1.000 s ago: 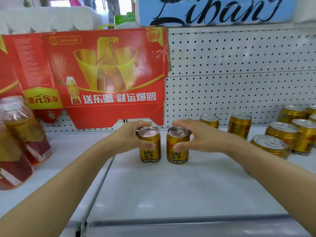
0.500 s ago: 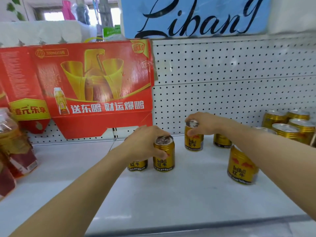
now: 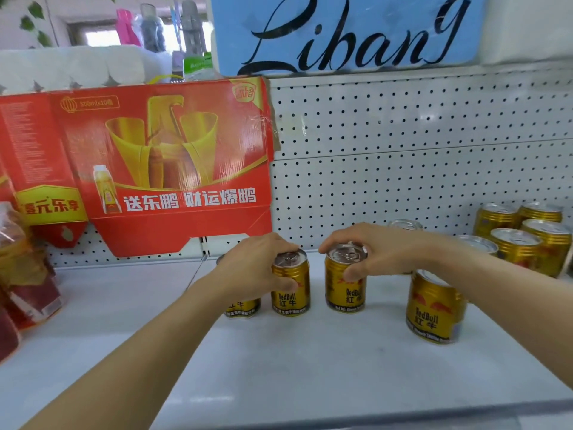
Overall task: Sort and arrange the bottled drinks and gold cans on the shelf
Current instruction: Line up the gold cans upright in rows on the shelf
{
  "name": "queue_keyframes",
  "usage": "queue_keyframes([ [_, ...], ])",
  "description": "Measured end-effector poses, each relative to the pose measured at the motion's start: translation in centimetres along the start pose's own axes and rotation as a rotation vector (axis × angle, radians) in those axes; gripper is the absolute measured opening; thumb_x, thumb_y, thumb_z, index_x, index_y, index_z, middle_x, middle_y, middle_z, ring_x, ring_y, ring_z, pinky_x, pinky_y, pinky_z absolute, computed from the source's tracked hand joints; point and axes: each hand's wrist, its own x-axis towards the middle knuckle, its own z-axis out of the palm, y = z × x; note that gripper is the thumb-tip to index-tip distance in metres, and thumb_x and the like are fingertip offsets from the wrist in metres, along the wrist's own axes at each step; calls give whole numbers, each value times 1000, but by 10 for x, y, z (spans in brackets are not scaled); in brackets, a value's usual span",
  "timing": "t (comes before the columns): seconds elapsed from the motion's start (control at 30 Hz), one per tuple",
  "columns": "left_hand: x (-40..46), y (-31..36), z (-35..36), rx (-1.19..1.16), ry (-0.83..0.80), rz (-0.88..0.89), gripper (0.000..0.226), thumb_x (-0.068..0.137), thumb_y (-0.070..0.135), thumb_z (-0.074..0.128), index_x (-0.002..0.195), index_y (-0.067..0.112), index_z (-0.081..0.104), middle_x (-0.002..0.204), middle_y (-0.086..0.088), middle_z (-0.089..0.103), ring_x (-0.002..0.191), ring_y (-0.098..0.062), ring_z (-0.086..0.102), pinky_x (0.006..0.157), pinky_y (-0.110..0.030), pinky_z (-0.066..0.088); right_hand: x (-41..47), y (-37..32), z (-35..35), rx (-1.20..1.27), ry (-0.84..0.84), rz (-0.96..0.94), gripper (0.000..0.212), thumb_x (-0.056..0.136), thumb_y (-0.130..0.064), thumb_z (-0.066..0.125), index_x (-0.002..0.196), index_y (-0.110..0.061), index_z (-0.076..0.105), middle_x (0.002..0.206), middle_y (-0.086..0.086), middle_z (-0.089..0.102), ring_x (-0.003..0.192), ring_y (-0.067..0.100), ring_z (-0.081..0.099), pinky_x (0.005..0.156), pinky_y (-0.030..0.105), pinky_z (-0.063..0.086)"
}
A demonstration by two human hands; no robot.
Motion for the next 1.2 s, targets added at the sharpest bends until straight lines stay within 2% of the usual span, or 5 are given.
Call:
queue_keyframes([
  [0.17, -2, 5, 0, 1, -14, -19, 56, 77, 43, 76, 129, 31, 57, 122, 11, 58, 109, -13, 54, 93, -35, 46, -4, -4, 2, -21, -20, 17, 54, 84, -30, 71, 129, -48, 49, 136, -14, 46, 121, 14, 51, 96, 34, 49],
  [0.27, -6, 10, 4, 69, -3, -57, 64, 81, 47, 70, 139, 31, 47, 138, 9, 50, 126, -14, 45, 118, -42, 15, -13, -6, 4, -90, -14, 38, 63, 89, -39, 66, 143, -47, 34, 145, -13, 38, 129, 13, 43, 100, 28, 39],
  [0.4, -16, 35, 18, 67, 186, -63, 71, 86, 56, 60, 148, 34, 33, 154, 12, 33, 142, -8, 26, 120, -43, -9, -50, -1, -12, -72, 107, 57, 54, 92, -56, 51, 142, -54, 32, 149, -22, 31, 118, 5, 45, 103, 30, 35],
  [0.73, 7, 93, 63, -70, 329, 23, 43, 93, 27, 60, 136, 24, 53, 139, 7, 50, 129, -14, 41, 101, -25, 32, -108, 39, -11, -105, 205, 202, 62, 75, -56, 72, 133, -49, 50, 130, -18, 47, 105, 2, 42, 76, 14, 38],
  [1.2, 5, 100, 80, -83, 434, -39, 38, 92, 20, 60, 129, 22, 57, 130, 5, 58, 116, -13, 52, 88, -19, 37, -66, 59, 6, -25, 281, -62, 43, 91, -29, 65, 133, -31, 53, 130, -3, 52, 119, 14, 49, 95, 29, 46],
])
